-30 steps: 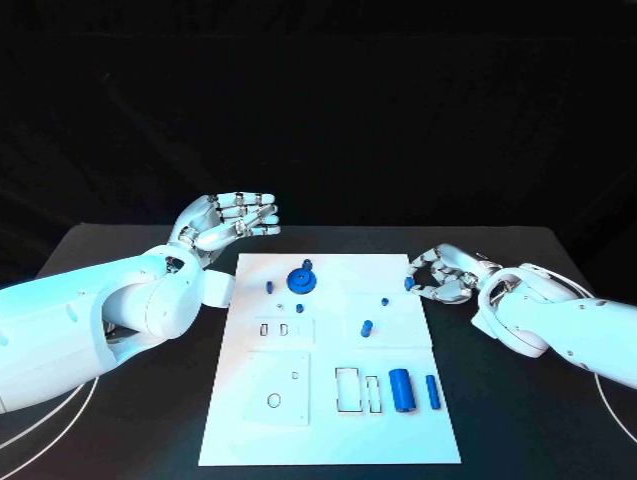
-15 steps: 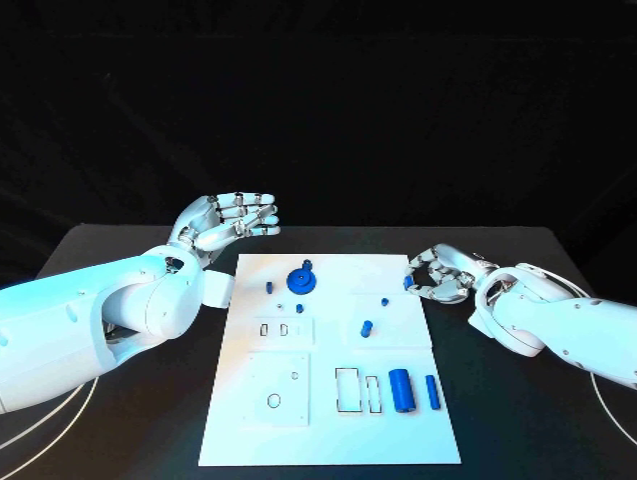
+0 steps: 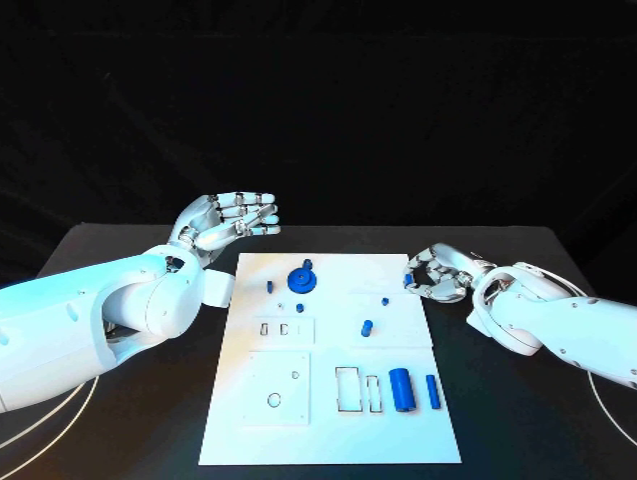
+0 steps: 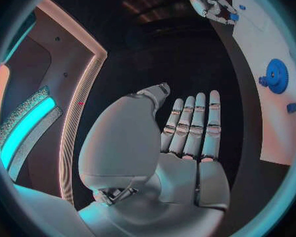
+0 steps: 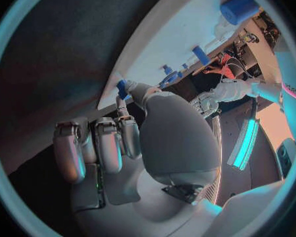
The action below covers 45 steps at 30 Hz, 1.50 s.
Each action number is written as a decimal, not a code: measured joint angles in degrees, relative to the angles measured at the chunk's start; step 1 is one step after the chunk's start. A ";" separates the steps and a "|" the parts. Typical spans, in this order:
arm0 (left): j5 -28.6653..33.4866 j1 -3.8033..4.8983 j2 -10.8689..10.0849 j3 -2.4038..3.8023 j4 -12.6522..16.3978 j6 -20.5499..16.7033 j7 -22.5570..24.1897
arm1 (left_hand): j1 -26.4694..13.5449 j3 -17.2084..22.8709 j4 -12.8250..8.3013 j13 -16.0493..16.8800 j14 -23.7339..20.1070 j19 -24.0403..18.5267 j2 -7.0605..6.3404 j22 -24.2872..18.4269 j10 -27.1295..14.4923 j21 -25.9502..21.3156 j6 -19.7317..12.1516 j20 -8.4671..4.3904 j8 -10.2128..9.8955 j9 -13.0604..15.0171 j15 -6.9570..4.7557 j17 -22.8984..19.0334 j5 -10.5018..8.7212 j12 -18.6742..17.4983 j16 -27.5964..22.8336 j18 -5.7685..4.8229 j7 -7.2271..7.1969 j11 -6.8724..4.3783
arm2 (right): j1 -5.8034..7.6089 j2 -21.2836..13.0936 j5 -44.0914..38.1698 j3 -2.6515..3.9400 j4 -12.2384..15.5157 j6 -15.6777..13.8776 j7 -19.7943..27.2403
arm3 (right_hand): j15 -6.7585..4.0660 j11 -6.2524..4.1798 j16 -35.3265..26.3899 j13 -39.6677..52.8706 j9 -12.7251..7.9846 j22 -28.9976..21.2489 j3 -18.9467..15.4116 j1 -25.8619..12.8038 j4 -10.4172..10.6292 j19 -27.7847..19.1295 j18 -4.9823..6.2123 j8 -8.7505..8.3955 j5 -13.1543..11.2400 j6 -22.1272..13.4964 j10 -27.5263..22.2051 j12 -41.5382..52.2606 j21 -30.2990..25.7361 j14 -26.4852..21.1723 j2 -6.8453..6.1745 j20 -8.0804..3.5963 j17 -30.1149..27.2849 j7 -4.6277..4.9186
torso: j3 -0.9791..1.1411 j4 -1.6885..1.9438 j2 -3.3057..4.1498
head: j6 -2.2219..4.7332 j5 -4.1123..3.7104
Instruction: Assemble the parts on the task board
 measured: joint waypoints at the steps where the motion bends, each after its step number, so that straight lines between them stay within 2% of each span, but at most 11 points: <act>1: 0.00 0.00 0.00 0.00 0.00 0.00 0.00 | 0.00 0.00 0.00 0.00 0.00 0.00 0.00 0.00 0.00 0.00 0.00 0.00 0.00 0.00 0.00 0.00 0.00 0.00 0.00 0.00 0.00 0.00 | 0.00 0.03 0.00 0.00 -0.02 0.02 0.00 | 0.00 0.00 0.00 0.00 0.03 0.00 0.02 -0.01 -0.02 0.00 0.00 0.00 0.00 0.13 0.00 0.00 0.00 0.00 0.01 0.00 0.00 -0.13 | 0.00 0.00 0.00 | -0.01 0.01; 6: 0.00 0.00 0.00 0.00 0.00 0.00 -0.02 | 0.00 0.17 -0.17 0.00 0.00 0.00 0.00 0.00 0.00 0.00 0.00 0.00 0.00 0.00 0.00 0.04 0.00 0.00 0.00 0.00 0.00 0.00 | 0.00 0.16 0.00 0.01 -0.11 0.19 -0.03 | -0.31 -0.31 0.00 0.00 0.34 0.00 0.78 -0.61 -0.30 0.00 0.00 0.88 0.00 1.58 0.31 0.24 0.00 -0.31 0.61 0.00 0.00 -0.75 | 0.00 -0.02 0.01 | -0.08 0.03; 8: 0.00 0.00 -0.01 0.00 0.00 0.00 -0.03 | 0.00 0.25 -0.25 0.00 0.00 0.00 0.00 0.00 0.00 0.00 0.00 0.00 0.00 0.00 0.00 0.09 0.00 0.00 0.00 0.00 0.00 0.00 | 0.00 0.19 0.00 0.01 -0.12 0.23 -0.04 | -0.53 -0.31 0.00 0.00 0.42 -0.01 1.02 -0.91 -0.07 0.00 -0.01 1.08 0.00 1.86 0.31 0.24 0.00 -0.09 0.91 -0.44 0.00 -1.03 | 0.00 -0.03 0.00 | -0.12 0.03; 11: 0.00 0.00 -0.01 0.00 -0.01 0.00 -0.05 | 0.00 0.25 -0.25 0.00 0.00 0.00 0.00 0.00 0.00 0.00 0.00 0.00 0.00 0.00 0.00 0.09 0.00 0.00 0.00 0.00 0.00 0.00 | 0.00 0.22 0.00 0.01 -0.13 0.27 -0.09 | -0.53 -0.72 0.00 -0.01 0.51 -0.01 1.10 -1.13 -0.15 0.01 0.00 1.37 0.22 2.37 0.30 0.47 0.00 -0.10 1.13 -0.44 0.00 -1.13 | 0.03 -0.03 0.01 | -0.18 0.05; 17: 0.00 0.00 -0.03 0.00 -0.01 0.00 -0.06 | 0.00 0.25 -0.25 0.00 0.00 0.00 0.00 0.00 0.00 0.00 0.00 0.00 0.00 0.00 0.00 0.09 0.00 0.00 0.00 0.00 0.00 0.00 | 0.00 0.24 0.00 0.02 -0.05 0.17 -0.28 | -0.94 -0.72 0.00 -0.01 0.76 -0.01 1.50 -1.27 -0.25 -0.09 -0.01 1.67 0.71 2.65 0.30 0.47 0.00 -0.10 1.27 -0.76 -0.01 -1.42 | 0.03 -0.03 0.01 | -0.24 0.00; 23: 0.00 0.00 -0.04 0.00 -0.04 0.01 -0.08 | 0.00 0.24 -0.24 0.00 0.00 0.00 0.00 0.01 0.00 0.00 0.00 0.00 0.00 0.00 0.00 0.08 0.00 0.00 0.00 0.00 0.00 0.00 | -0.09 0.17 0.11 0.01 1.23 -0.73 -0.86 | -0.95 -1.13 0.00 -0.01 0.89 -0.01 2.05 -1.59 -0.80 0.01 -0.01 1.98 2.48 2.79 0.30 0.47 0.00 -0.10 1.57 -0.86 -0.01 -1.58 | 0.03 -0.03 0.00 | -0.26 0.00; 29: 0.00 0.00 -0.02 0.00 -0.20 0.02 -0.10 | -0.23 0.24 -0.24 0.00 0.00 -0.21 -0.23 0.01 0.00 0.00 -0.21 -0.21 0.00 0.00 0.00 0.13 0.00 0.00 0.00 0.00 -0.20 0.00 | 0.13 -0.83 0.91 0.12 4.61 -2.25 -2.28 | -1.15 -1.13 0.00 -0.01 1.16 -0.02 2.20 -1.66 -0.95 -0.11 -0.01 2.24 3.37 2.82 0.30 0.47 0.00 -0.31 1.64 -0.97 -0.01 -1.62 | 0.03 -0.01 -0.10 | -0.26 0.02; 31: 0.00 -0.01 0.00 0.00 -0.27 0.02 -0.11 | -0.23 0.24 -0.24 0.00 0.00 -0.21 -0.23 0.01 0.00 0.00 -0.21 -0.21 0.00 0.00 0.00 0.13 0.00 0.00 0.00 0.00 -0.21 0.00 | 0.55 -1.17 1.24 0.19 5.96 -2.73 -2.99 | -1.35 -1.13 0.00 -0.02 1.24 -0.02 2.44 -1.66 -1.19 0.00 0.00 2.24 3.82 2.81 0.30 0.47 0.00 -0.10 1.64 -1.27 -0.01 -1.62 | 0.02 -0.01 -0.14 | -0.24 0.02; 40: 0.00 -0.01 0.17 -0.02 -0.72 0.02 -0.17 | -0.23 0.24 -0.24 0.00 0.00 -0.21 -0.23 0.01 0.00 0.00 -0.20 -0.21 0.00 0.00 0.00 0.12 0.00 0.00 0.00 0.00 -0.20 0.00 | 2.94 -1.39 1.84 0.43 13.30 -5.14 -8.16 | -1.35 -1.13 0.00 -0.02 1.24 -0.02 2.51 -1.90 -1.27 0.01 -0.01 2.45 4.36 2.71 0.30 0.47 0.00 -0.10 1.88 -1.26 -0.01 -1.71 | -0.08 -0.07 -0.34 | -0.04 0.23; 45: 0.00 -0.01 0.60 -0.07 -1.42 0.04 -0.24 | -0.23 0.24 -0.24 0.00 0.00 -0.21 -0.23 0.01 0.00 0.00 -0.20 -0.21 0.00 0.00 0.00 0.12 0.00 0.00 0.00 0.00 -0.20 0.00 | 3.29 0.59 0.98 0.46 16.48 -6.13 -11.82 | -1.35 -1.13 0.00 -0.02 1.28 -0.03 2.51 -1.96 -1.27 0.01 -0.01 2.45 4.36 2.68 0.30 0.47 0.00 -0.10 1.94 -1.26 0.03 -1.70 | -0.13 -0.04 -0.72 | -0.62 0.92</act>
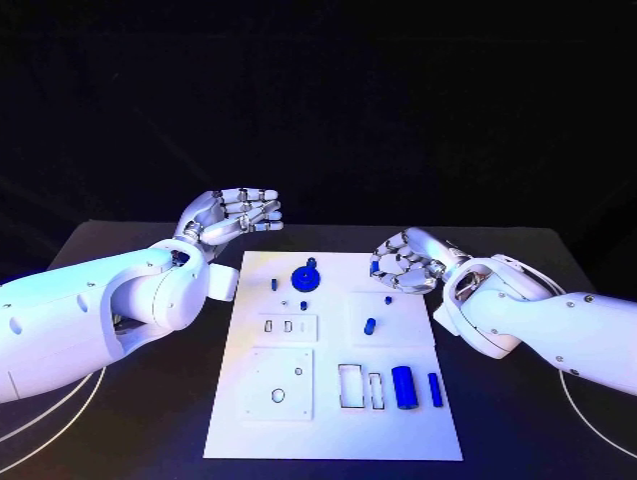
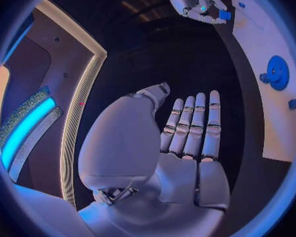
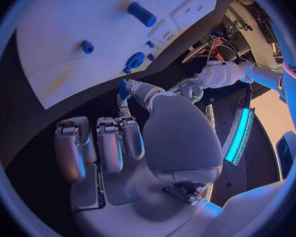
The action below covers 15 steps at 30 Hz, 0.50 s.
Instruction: Assemble the parts on the task board
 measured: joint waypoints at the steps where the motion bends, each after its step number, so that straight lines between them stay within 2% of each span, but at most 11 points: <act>1: 0.00 0.00 0.05 -0.02 -0.13 0.00 -0.01 | 0.00 0.00 0.00 0.00 0.00 0.00 0.00 0.00 0.00 0.00 0.00 0.00 0.00 0.00 0.00 0.00 0.00 0.00 0.00 0.00 0.00 0.00 | 0.00 0.51 -0.23 -0.01 0.36 -0.13 -0.65 | 0.00 0.00 0.00 0.00 0.01 0.00 0.00 0.00 0.00 0.00 0.00 0.00 0.00 -0.01 0.00 0.00 0.00 0.00 0.00 0.00 0.00 0.00 | -0.02 0.01 -0.07 | -0.12 0.14; 9: 0.00 0.00 0.80 -0.24 -1.55 0.03 -0.20 | 0.00 0.00 0.00 0.00 0.00 0.00 0.00 0.00 0.00 0.00 0.00 0.00 0.00 0.00 0.00 0.06 0.00 0.00 0.00 0.00 0.00 0.00 | -1.08 5.77 -3.82 -0.34 2.72 -0.88 -5.98 | 0.00 0.00 0.00 0.00 0.06 0.00 0.15 0.00 -0.15 0.00 0.00 -0.02 0.22 -0.14 0.00 0.00 0.00 0.00 0.00 0.00 0.00 0.01 | -0.13 0.08 -0.77 | -1.31 1.30; 15: 0.03 0.00 1.42 -0.38 -2.16 0.07 -0.36 | 0.00 0.00 0.00 0.00 0.00 0.00 0.00 -0.04 0.00 0.00 0.00 0.00 0.00 0.00 0.00 0.06 0.00 0.00 0.00 0.00 0.00 0.00 | -2.79 9.13 -7.65 -0.71 2.84 -1.10 -8.83 | 0.00 0.00 0.00 0.00 0.06 0.00 0.15 0.00 -0.16 0.00 0.00 -0.09 0.22 0.20 0.00 0.00 0.00 0.00 0.00 0.01 -0.01 0.04 | -0.28 0.15 -1.20 | -2.07 1.95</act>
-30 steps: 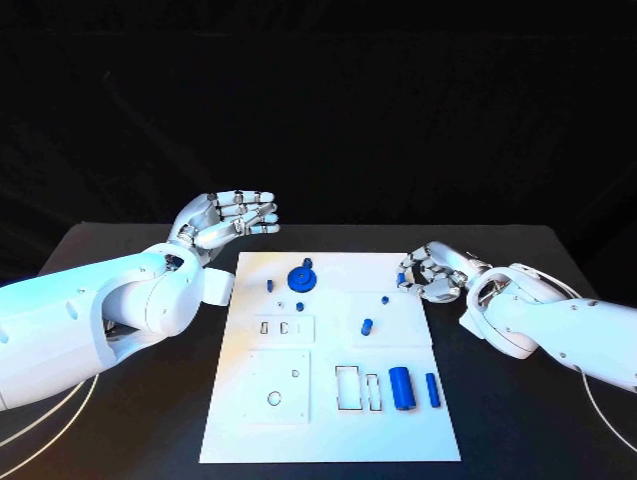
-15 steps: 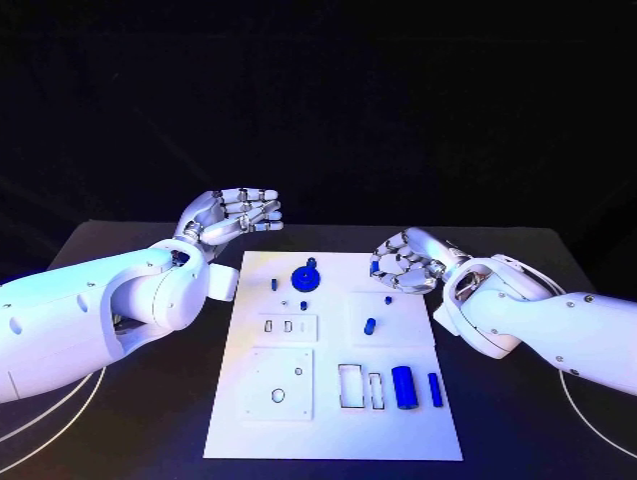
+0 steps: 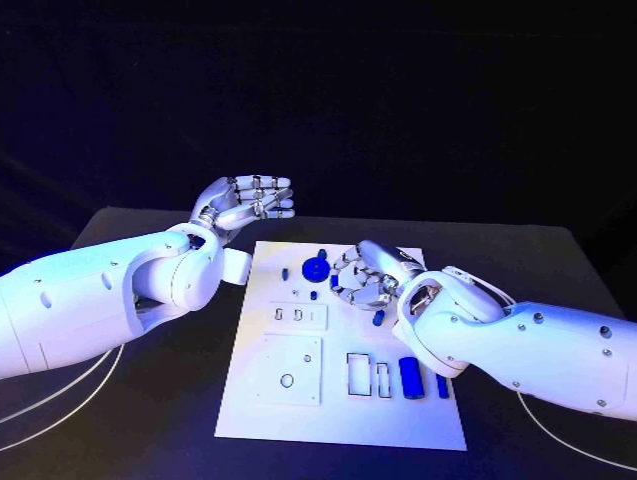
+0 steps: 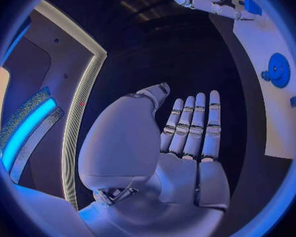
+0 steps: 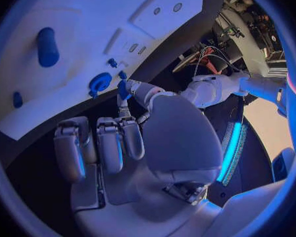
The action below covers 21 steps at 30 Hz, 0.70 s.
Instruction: Assemble the parts on the task board
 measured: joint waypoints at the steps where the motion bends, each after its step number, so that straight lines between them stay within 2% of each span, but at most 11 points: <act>1: 0.00 0.00 0.06 -0.01 -0.05 0.01 -0.02 | 0.00 0.00 0.00 0.00 0.00 0.00 0.00 0.00 0.00 0.00 0.00 0.00 0.00 0.00 0.00 0.00 0.00 0.00 0.00 0.00 0.00 0.00 | -0.31 0.45 -0.53 -0.05 -0.04 -0.01 -0.34 | 0.00 0.00 0.00 0.00 0.00 0.00 0.00 0.00 0.00 0.00 0.00 0.01 0.00 0.00 0.00 0.00 0.00 0.00 0.00 0.00 0.00 0.00 | -0.02 0.00 -0.04 | -0.12 0.12; 6: 0.01 0.00 0.25 -0.04 -0.19 0.03 -0.16 | 0.00 0.15 -0.15 0.00 0.00 0.00 0.00 0.00 0.00 0.00 0.00 0.00 0.00 0.00 0.00 -0.01 -0.25 0.00 0.00 0.00 0.00 0.00 | -1.79 2.64 -3.20 -0.29 -0.39 -0.03 -1.93 | 0.00 0.00 0.00 0.00 0.00 0.05 0.00 0.00 0.00 0.00 0.00 0.26 -0.01 0.01 0.00 0.00 0.00 0.00 0.00 0.00 -0.01 0.00 | -0.05 0.02 -0.12 | -0.43 0.62; 13: 0.02 0.00 0.34 -0.07 -0.22 0.07 -0.33 | 0.00 0.15 -0.15 0.00 0.00 0.00 0.00 0.00 0.00 0.00 0.00 0.00 0.00 0.00 0.00 -0.01 -0.25 0.00 0.00 0.00 0.00 0.00 | -3.41 5.09 -5.71 -0.53 -1.18 -0.01 -3.62 | 0.00 0.00 0.00 0.00 0.00 0.04 -0.01 0.00 0.00 0.00 0.00 0.28 -0.02 0.00 0.00 0.00 0.00 0.00 0.00 0.00 -0.01 0.00 | -0.06 0.03 -0.12 | -0.69 0.90; 21: 0.02 0.00 0.38 -0.08 -0.22 0.14 -0.47 | 0.00 0.15 -0.15 0.00 0.00 0.00 0.00 0.01 0.00 0.00 0.00 0.00 0.00 0.00 0.00 -0.01 -0.25 0.00 0.00 0.00 0.00 0.00 | -4.06 6.19 -7.36 -0.63 -2.23 0.02 -4.29 | 0.00 0.00 0.00 0.00 0.00 0.04 -0.01 -0.48 0.00 0.00 0.00 0.26 0.11 -0.04 0.00 0.00 0.00 0.00 0.01 0.01 -0.01 0.03 | -0.03 0.04 -0.08 | -0.96 0.98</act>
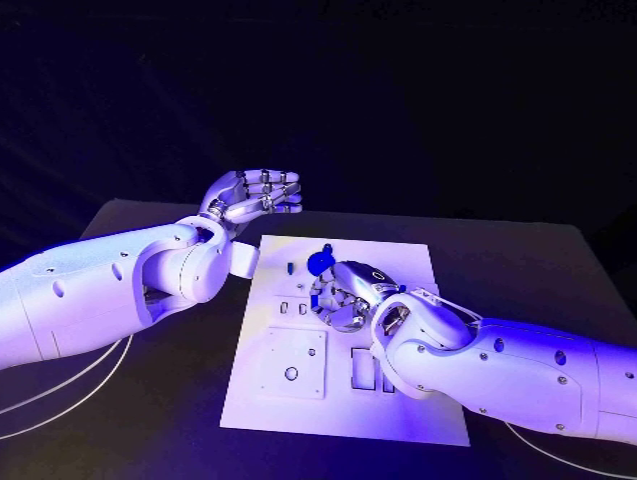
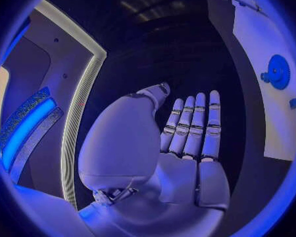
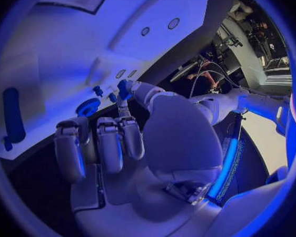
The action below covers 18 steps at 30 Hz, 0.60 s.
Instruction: Assemble the parts on the task board
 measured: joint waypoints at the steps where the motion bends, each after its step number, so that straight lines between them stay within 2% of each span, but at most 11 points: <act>1: 0.00 0.00 0.00 0.00 0.00 0.01 -0.01 | 0.00 0.00 0.00 0.00 0.00 0.00 0.00 0.00 0.00 0.00 0.00 0.00 0.00 0.00 0.00 0.00 0.00 0.00 0.00 0.00 0.00 0.00 | -0.03 0.11 -0.12 -0.01 -0.08 0.01 -0.04 | 0.00 0.00 0.00 0.00 0.00 0.00 0.00 -0.11 0.00 0.00 0.00 0.00 0.10 0.00 0.00 0.00 0.00 0.00 0.00 0.00 0.00 0.00 | 0.00 0.00 0.00 | -0.02 0.01; 7: 0.00 0.00 0.06 0.00 0.00 0.07 -0.09 | 0.00 0.00 0.00 0.00 0.00 -0.04 0.00 0.00 0.00 0.00 0.00 0.04 0.00 0.00 0.00 0.00 0.00 0.00 0.00 0.00 0.00 0.00 | -0.27 1.10 -0.87 -0.15 -0.91 0.12 -0.23 | 0.00 0.00 0.00 0.00 0.00 0.00 0.00 -0.10 0.00 0.00 0.00 -0.04 0.10 -0.02 0.00 0.00 0.00 0.00 0.01 0.00 -0.01 0.01 | -0.01 -0.07 -0.01 | -0.18 0.12; 18: 0.00 0.00 0.11 0.00 0.00 0.21 -0.19 | 0.00 0.00 0.00 0.00 0.00 -0.21 0.00 0.00 0.00 0.00 0.00 0.21 0.00 0.00 0.00 0.08 0.00 0.00 0.00 0.00 0.00 0.00 | -1.20 2.29 -2.25 -0.30 -2.63 0.14 -0.71 | 0.00 0.00 0.00 0.00 0.12 -0.01 -0.01 -0.02 0.00 0.00 0.00 -0.22 0.10 -0.14 0.00 0.00 0.00 0.00 0.09 0.00 -0.01 0.09 | 0.02 0.07 -0.03 | -0.29 0.15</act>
